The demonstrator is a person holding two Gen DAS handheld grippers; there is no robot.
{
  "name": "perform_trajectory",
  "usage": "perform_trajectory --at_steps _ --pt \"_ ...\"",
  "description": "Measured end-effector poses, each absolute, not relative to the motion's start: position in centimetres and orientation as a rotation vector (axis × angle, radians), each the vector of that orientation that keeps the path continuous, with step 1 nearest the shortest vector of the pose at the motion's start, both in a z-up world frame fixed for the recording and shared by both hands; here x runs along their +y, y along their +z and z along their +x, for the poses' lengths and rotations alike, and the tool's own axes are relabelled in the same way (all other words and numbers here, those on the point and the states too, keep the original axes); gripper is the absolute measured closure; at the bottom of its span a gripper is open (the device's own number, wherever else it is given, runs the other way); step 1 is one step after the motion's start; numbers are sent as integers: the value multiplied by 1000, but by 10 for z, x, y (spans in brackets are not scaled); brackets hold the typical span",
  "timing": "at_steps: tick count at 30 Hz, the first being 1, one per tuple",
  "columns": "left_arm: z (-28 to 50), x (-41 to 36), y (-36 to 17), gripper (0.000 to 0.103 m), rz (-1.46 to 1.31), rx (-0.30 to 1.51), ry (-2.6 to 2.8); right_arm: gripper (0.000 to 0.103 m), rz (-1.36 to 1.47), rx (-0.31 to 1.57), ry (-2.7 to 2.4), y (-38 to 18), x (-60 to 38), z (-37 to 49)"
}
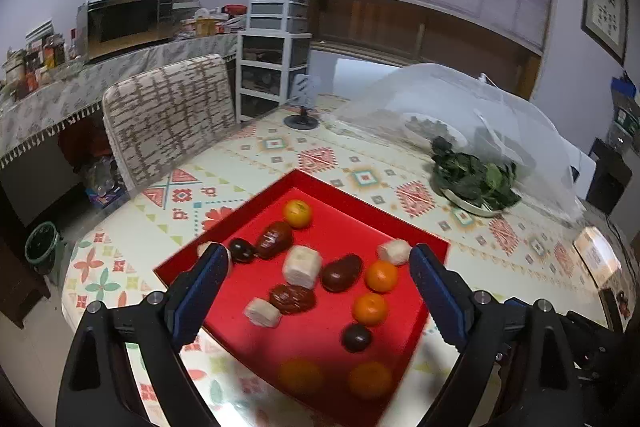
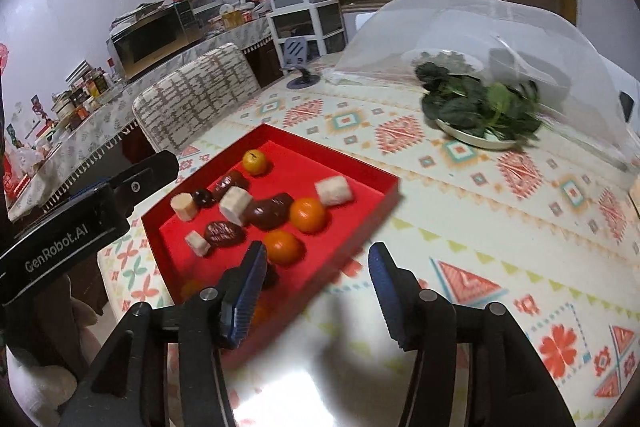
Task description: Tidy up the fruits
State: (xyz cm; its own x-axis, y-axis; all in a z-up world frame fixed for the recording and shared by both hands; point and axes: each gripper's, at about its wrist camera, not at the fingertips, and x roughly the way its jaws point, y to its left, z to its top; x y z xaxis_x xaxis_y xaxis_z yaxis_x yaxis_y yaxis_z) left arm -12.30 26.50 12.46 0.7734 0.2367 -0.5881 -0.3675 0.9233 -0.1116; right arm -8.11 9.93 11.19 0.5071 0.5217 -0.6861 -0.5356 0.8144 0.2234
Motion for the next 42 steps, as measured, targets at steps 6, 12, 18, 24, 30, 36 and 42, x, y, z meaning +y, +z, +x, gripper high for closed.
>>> perform_trajectory --at_steps 6,12,18,24,30,36,42 --pt "-124 232 128 11 -181 602 307 45 23 818 608 108 63 -89" --pt "-123 201 129 11 -139 604 284 45 56 806 590 108 34 -93" --pt "-119 177 128 11 -108 614 270 42 68 799 584 104 17 -96" --pt "-118 160 127 11 -89 606 263 42 87 800 581 101 3 -96" --pt "-120 151 129 11 -88 577 264 41 102 794 581 99 -7 -96" --pt "-124 149 132 6 -93 543 274 41 98 791 583 97 -8 -97" --pt "-125 147 132 5 -90 535 277 40 94 787 586 97 -7 -99"
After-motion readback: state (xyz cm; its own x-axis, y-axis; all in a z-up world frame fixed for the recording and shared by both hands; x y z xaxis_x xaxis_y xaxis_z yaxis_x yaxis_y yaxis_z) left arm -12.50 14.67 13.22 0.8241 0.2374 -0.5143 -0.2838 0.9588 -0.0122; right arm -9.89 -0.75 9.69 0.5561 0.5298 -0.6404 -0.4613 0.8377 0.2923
